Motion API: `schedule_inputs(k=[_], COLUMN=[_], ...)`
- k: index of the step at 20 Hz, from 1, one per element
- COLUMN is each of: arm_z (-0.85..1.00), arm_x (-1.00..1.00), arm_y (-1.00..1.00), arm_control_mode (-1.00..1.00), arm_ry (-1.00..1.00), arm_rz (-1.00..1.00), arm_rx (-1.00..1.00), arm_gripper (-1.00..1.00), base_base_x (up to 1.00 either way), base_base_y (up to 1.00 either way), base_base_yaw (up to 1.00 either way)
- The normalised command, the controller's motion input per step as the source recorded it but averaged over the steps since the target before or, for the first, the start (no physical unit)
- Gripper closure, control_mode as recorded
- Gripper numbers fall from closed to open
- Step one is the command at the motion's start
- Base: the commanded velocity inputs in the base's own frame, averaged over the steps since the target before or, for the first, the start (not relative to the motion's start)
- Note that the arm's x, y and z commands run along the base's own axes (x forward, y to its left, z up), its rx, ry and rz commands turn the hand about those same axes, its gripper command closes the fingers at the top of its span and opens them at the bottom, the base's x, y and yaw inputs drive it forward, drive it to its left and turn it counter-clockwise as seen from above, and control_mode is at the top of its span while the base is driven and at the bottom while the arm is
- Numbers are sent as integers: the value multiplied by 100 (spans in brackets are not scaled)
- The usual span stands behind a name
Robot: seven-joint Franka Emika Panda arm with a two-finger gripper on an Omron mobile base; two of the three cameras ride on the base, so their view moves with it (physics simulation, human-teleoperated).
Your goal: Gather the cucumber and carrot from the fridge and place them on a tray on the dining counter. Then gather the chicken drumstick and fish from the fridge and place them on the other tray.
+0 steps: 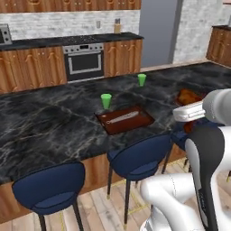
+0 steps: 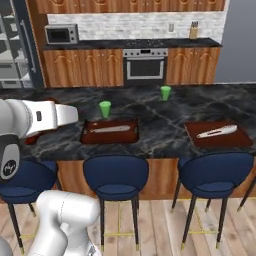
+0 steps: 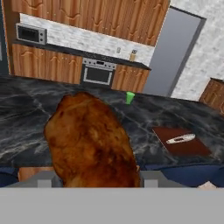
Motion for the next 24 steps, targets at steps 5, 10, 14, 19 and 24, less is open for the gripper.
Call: schedule_inputs(k=[5,10,14,19,24], arm_z=[0,0,0,-26,-64], arm_x=[0,0,0,43,75], arm_y=[0,0,0,-12,-4], arm_control_mode=[100,100,100,-100,-100], arm_ry=[0,0,0,9,24], arm_rz=[0,0,0,18,22], arm_rx=[0,0,0,4,1], arm_gripper=[100,100,100,100,100], base_base_x=[57,78,79,32,0], base_base_y=[-41,-37,-32,-11,0], base_base_yaw=[38,36,33,13,0])
